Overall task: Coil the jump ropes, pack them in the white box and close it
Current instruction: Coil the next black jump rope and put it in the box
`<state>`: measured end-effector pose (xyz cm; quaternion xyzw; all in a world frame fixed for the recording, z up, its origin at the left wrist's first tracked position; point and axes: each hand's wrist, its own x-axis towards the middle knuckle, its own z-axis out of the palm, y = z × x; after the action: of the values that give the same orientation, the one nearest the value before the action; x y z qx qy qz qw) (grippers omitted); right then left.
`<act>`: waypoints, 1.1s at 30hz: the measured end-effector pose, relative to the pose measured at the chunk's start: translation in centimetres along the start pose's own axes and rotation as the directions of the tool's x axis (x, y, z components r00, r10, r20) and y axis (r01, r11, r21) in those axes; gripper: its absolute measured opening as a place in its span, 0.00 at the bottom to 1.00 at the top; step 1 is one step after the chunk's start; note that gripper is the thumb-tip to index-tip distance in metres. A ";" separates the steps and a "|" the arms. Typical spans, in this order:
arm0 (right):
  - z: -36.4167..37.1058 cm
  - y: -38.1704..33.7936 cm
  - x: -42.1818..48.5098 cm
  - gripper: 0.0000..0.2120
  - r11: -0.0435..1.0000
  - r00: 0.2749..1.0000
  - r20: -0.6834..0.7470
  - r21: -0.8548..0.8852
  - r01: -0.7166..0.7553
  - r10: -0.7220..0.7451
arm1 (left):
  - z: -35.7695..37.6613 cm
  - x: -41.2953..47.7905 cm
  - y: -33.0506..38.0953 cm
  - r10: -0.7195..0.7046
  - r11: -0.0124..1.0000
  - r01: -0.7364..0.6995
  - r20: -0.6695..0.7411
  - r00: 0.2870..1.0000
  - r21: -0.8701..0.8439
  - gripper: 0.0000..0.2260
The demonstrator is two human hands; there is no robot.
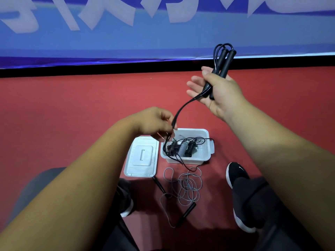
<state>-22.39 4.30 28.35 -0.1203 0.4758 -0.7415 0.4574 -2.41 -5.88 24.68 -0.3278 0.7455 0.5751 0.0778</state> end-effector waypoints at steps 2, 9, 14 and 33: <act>-0.1 0.0 0.0 0.13 0.998 0.999 0.026 -0.055 -0.019 0.020 | -0.5 0.3 -0.3 0.017 0.997 -0.030 -0.168 0.986 -0.071 0.06; -0.2 0.6 -0.3 0.16 0.972 0.968 0.171 -0.176 -0.153 0.184 | -2.2 1.0 -0.2 0.020 0.972 -0.132 -0.487 0.873 -0.195 0.04; 0.0 0.4 -1.4 0.20 0.923 0.863 0.330 -0.181 -0.340 0.383 | -3.8 1.3 -0.7 0.056 0.972 -0.187 -0.630 0.775 -0.143 0.06; -0.6 3.5 -4.4 0.28 0.604 0.103 0.626 -0.677 -0.421 0.773 | -4.2 -1.0 0.9 0.325 0.925 -0.366 -0.290 0.900 -0.098 0.10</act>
<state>-18.37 7.74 26.32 -0.3584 0.2760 -0.2050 0.8679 -1.08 -9.16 27.26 -0.2697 0.7499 0.5846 -0.1522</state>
